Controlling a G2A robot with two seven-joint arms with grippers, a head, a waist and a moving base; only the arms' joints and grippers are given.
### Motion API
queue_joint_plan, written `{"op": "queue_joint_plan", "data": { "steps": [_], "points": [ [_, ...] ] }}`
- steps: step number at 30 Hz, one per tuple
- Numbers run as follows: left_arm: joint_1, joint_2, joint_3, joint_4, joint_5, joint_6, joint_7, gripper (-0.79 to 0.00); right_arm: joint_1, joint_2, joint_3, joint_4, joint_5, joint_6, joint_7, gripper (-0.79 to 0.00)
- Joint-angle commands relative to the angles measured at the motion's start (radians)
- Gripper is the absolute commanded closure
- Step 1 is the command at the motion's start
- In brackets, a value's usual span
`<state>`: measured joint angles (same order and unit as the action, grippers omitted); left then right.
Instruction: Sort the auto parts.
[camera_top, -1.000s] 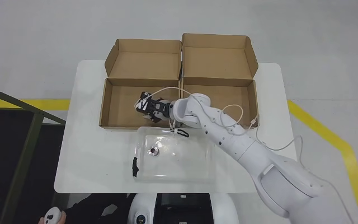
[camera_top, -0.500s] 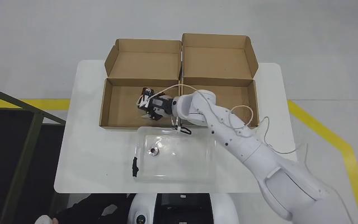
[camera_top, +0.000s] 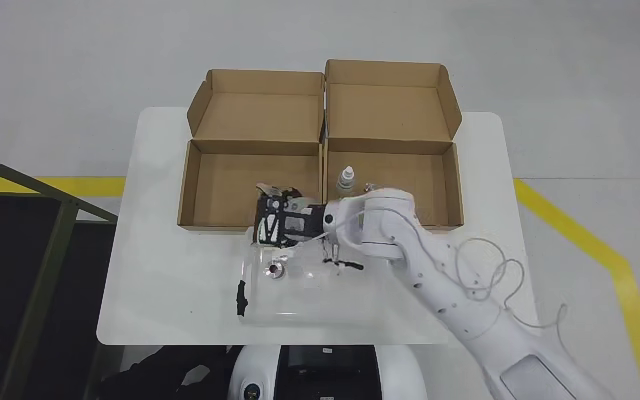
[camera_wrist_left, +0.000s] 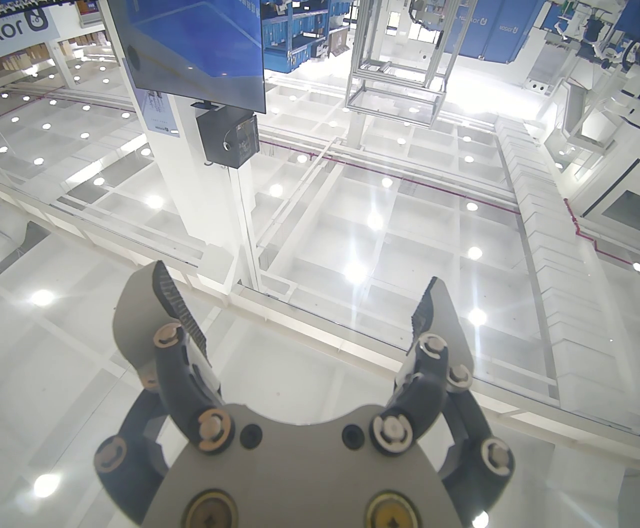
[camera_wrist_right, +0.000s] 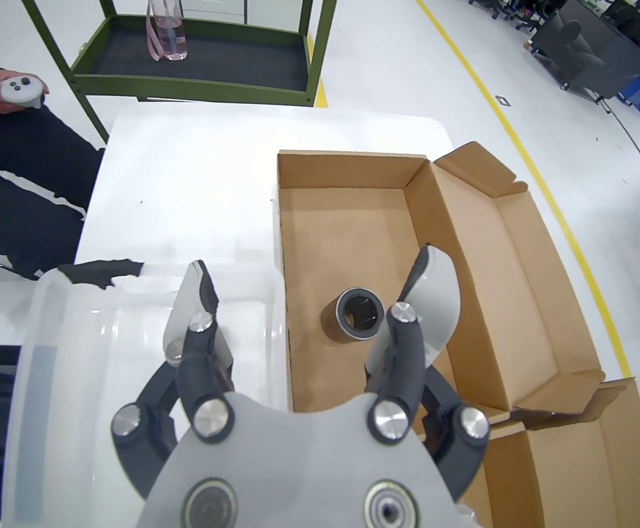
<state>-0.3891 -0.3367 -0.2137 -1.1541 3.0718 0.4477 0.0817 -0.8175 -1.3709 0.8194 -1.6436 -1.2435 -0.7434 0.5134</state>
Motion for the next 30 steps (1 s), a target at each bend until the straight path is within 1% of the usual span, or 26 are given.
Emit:
{"op": "queue_joint_plan", "data": {
  "steps": [1, 4, 9, 16, 21, 30],
  "points": [
    [0.000, 0.000, 0.000, 0.000, 0.000, 0.000, 0.000, -0.785, -0.046, 0.013, 0.019, -0.047, -0.016, -0.020, 0.014, -0.674],
    [0.000, 0.000, 0.000, 0.000, 0.000, 0.000, 0.000, -0.785, -0.105, 0.029, 0.042, -0.095, -0.026, -0.053, 0.022, -0.674],
    [0.000, 0.000, 0.000, 0.000, 0.000, 0.000, 0.000, -0.785, -0.174, 0.048, 0.071, -0.158, -0.049, -0.076, 0.024, -0.690],
    [0.000, 0.000, 0.000, 0.000, 0.000, 0.000, 0.000, -0.785, -0.236, 0.065, 0.076, -0.178, -0.111, -0.097, 0.017, -0.683],
    [0.000, 0.000, 0.000, 0.000, 0.000, 0.000, 0.000, -0.785, -0.256, 0.071, 0.063, -0.157, -0.165, -0.091, -0.013, -0.705],
    [0.000, 0.000, 0.000, 0.000, 0.000, 0.000, 0.000, -0.785, -0.242, 0.066, 0.010, -0.077, -0.230, -0.059, -0.059, -0.680]
  ]
}}
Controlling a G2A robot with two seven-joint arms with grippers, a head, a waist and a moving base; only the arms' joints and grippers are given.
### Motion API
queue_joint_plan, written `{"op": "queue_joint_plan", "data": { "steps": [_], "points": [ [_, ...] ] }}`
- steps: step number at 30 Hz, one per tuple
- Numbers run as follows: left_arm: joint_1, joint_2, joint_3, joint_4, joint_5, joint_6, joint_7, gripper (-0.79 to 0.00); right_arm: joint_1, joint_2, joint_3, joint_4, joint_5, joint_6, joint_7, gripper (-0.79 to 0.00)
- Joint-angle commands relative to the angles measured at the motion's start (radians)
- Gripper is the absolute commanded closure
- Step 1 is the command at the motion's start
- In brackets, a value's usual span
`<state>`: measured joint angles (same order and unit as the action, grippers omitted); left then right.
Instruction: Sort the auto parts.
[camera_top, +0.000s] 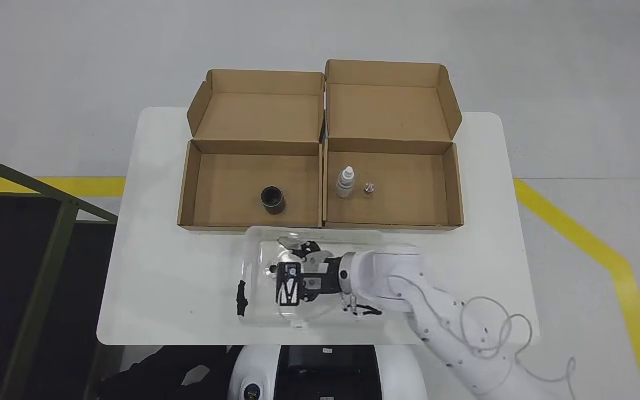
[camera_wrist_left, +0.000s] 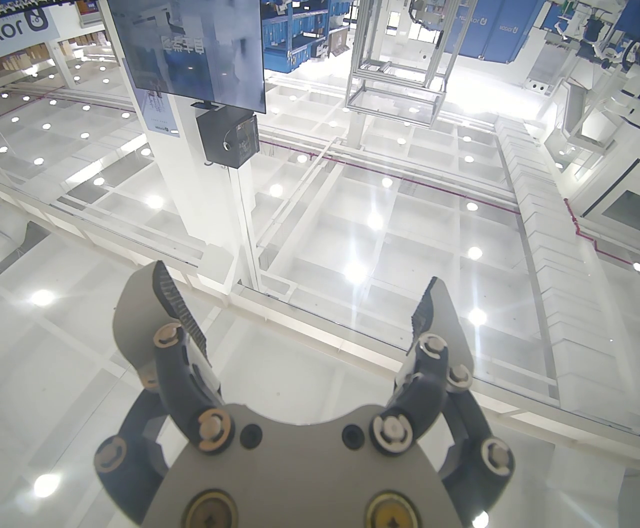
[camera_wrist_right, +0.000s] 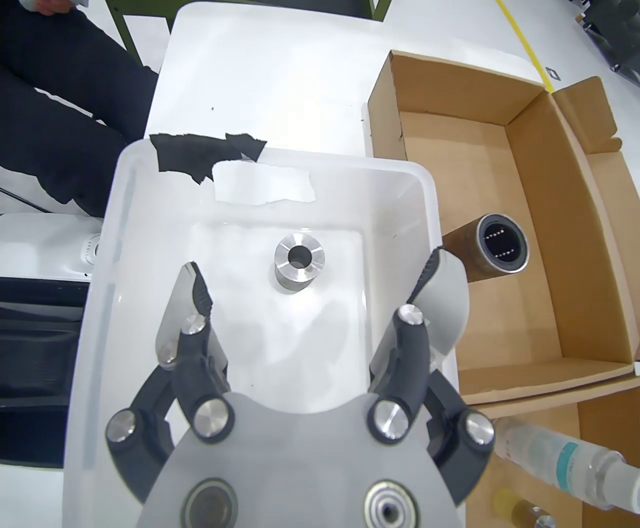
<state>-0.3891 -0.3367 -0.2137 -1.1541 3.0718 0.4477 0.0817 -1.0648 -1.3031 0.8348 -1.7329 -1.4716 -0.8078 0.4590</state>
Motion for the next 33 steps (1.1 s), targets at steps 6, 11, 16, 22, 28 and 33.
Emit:
{"op": "queue_joint_plan", "data": {
  "steps": [6, 11, 16, 22, 28, 33],
  "points": [
    [0.000, 0.000, 0.000, 0.000, 0.000, 0.000, 0.000, -0.785, 0.039, -0.012, -0.044, 0.073, -0.014, 0.030, -0.014, -0.637],
    [0.000, 0.000, 0.000, 0.000, 0.000, 0.000, 0.000, -0.785, 0.062, -0.023, -0.077, 0.114, -0.016, 0.047, -0.014, -0.610],
    [0.000, 0.000, 0.000, 0.000, 0.000, 0.000, 0.000, -0.785, 0.081, -0.033, -0.100, 0.141, -0.006, 0.062, 0.008, -0.523],
    [0.000, 0.000, 0.000, 0.000, 0.000, 0.000, 0.000, -0.785, 0.099, -0.044, -0.129, 0.156, 0.007, 0.077, 0.047, -0.453],
    [0.000, 0.000, 0.000, 0.000, 0.000, 0.000, 0.000, -0.785, 0.116, -0.055, -0.149, 0.175, 0.021, 0.092, 0.057, -0.443],
    [0.000, 0.000, 0.000, 0.000, 0.000, 0.000, 0.000, -0.785, 0.135, -0.065, -0.163, 0.193, 0.028, 0.103, 0.068, -0.416]
  ]
}}
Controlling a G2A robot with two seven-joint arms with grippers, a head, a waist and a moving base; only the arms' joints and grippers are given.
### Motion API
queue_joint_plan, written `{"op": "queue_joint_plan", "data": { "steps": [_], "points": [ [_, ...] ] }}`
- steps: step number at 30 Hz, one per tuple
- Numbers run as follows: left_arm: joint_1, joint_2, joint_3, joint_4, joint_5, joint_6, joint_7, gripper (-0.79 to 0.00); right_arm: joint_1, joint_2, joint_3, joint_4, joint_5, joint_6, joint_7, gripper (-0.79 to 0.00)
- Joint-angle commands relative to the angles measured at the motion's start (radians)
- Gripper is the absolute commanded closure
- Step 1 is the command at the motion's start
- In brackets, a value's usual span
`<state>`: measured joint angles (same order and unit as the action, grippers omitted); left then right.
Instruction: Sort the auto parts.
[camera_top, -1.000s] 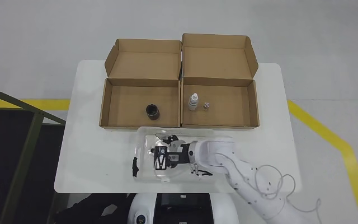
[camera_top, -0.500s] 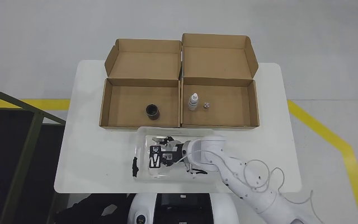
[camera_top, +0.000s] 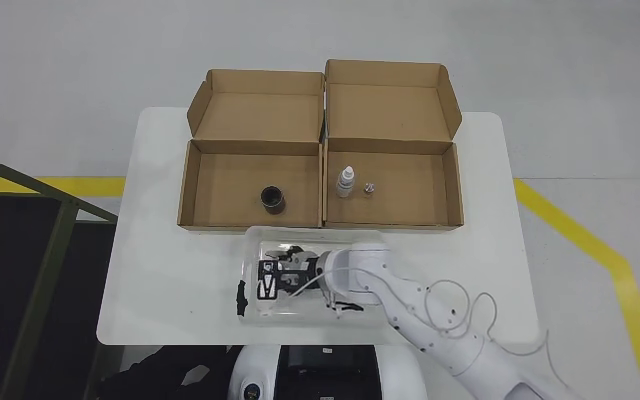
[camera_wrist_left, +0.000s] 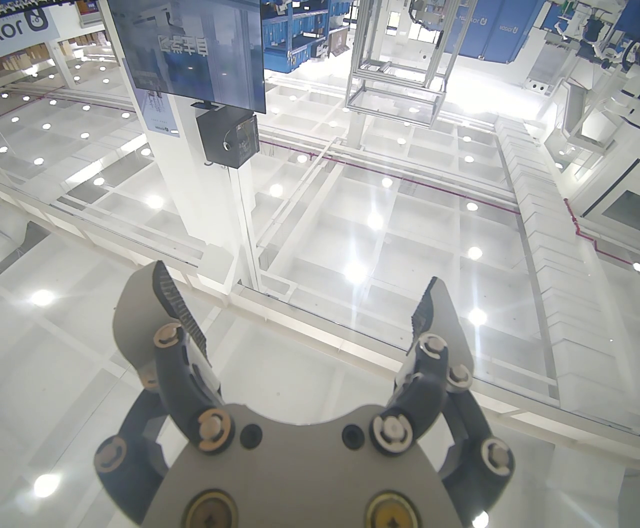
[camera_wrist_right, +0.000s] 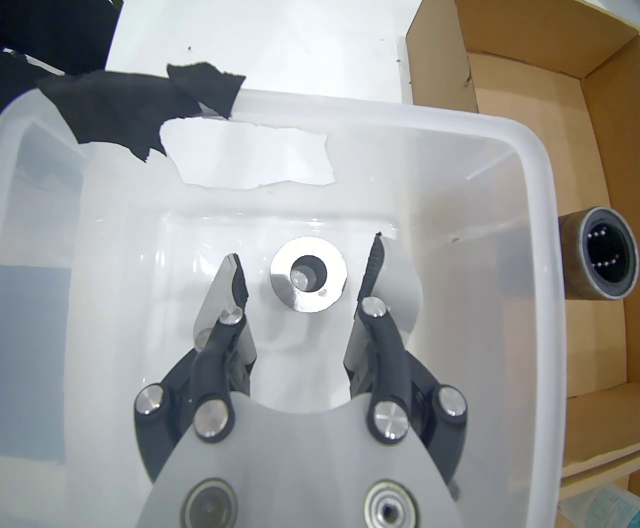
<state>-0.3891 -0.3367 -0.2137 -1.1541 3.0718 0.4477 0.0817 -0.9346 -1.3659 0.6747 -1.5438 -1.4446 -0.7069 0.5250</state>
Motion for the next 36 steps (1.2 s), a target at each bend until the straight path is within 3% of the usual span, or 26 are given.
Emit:
{"op": "queue_joint_plan", "data": {
  "steps": [1, 9, 11, 15, 16, 36],
  "points": [
    [0.000, 0.000, 0.000, 0.000, 0.000, 0.000, 0.000, -0.785, 0.008, -0.004, -0.005, 0.008, 0.002, 0.004, 0.002, -0.400],
    [0.000, 0.000, 0.000, 0.000, 0.000, 0.000, 0.000, -0.785, 0.023, -0.013, -0.018, 0.028, 0.002, 0.013, 0.012, -0.342],
    [0.000, 0.000, 0.000, 0.000, 0.000, 0.000, 0.000, -0.785, 0.023, -0.014, -0.018, 0.029, 0.000, 0.010, 0.014, -0.296],
    [0.000, 0.000, 0.000, 0.000, 0.000, 0.000, 0.000, -0.785, 0.023, -0.013, -0.012, 0.019, 0.003, 0.001, 0.018, -0.031],
    [0.000, 0.000, 0.000, 0.000, 0.000, 0.000, 0.000, -0.785, 0.021, -0.012, -0.008, 0.013, 0.006, -0.003, 0.020, 0.000],
    [0.000, 0.000, 0.000, 0.000, 0.000, 0.000, 0.000, -0.785, -0.092, 0.045, 0.153, -0.253, 0.114, -0.103, 0.031, 0.000]
  ]
}}
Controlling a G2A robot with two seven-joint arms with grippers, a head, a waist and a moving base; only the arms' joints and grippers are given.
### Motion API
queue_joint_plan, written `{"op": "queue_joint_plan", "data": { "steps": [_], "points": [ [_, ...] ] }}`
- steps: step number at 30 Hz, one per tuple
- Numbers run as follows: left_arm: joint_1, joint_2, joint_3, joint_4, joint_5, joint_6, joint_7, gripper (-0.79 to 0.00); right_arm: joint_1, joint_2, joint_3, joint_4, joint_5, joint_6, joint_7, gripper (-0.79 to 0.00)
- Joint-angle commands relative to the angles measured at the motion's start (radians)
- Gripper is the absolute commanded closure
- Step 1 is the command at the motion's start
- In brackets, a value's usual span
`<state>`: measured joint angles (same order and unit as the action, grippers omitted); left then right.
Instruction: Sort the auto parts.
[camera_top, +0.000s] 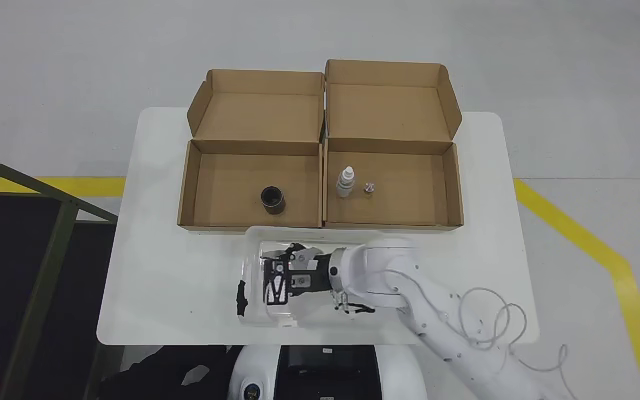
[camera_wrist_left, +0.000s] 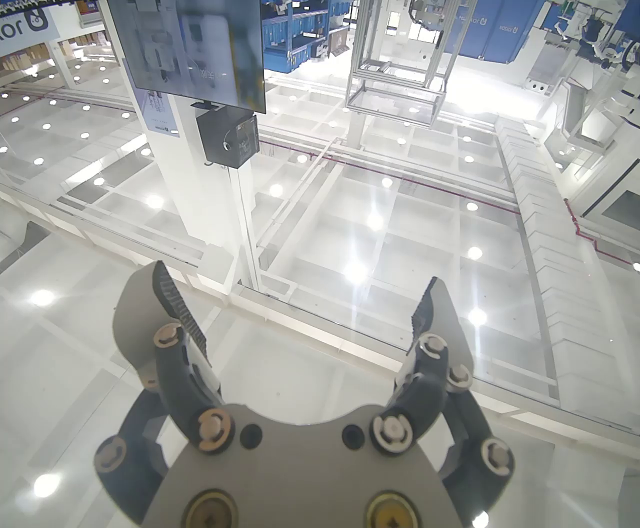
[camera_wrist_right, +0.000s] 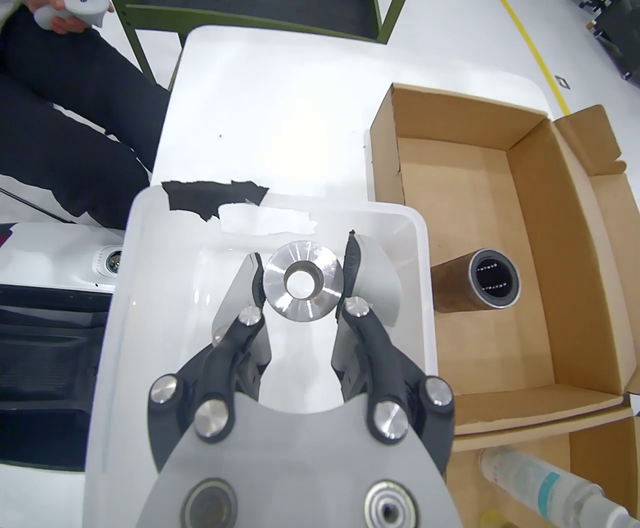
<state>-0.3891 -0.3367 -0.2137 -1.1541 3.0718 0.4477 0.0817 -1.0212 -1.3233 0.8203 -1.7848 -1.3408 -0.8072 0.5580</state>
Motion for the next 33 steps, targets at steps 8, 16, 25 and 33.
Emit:
{"op": "queue_joint_plan", "data": {
  "steps": [8, 16, 25, 33],
  "points": [
    [0.000, 0.000, 0.000, 0.000, 0.000, 0.000, 0.000, -0.785, -0.035, 0.021, 0.088, -0.104, 0.121, -0.029, -0.025, 0.000],
    [0.000, 0.000, 0.000, 0.000, 0.000, 0.000, 0.000, -0.785, -0.069, 0.045, 0.190, -0.188, 0.238, -0.050, -0.043, 0.000],
    [0.000, 0.000, 0.000, 0.000, 0.000, 0.000, 0.000, -0.785, -0.060, 0.065, 0.293, -0.232, 0.378, -0.053, -0.046, 0.000],
    [0.000, 0.000, 0.000, 0.000, 0.000, 0.000, 0.000, -0.785, -0.052, 0.079, 0.361, -0.287, 0.477, -0.041, -0.064, 0.000]
  ]
}}
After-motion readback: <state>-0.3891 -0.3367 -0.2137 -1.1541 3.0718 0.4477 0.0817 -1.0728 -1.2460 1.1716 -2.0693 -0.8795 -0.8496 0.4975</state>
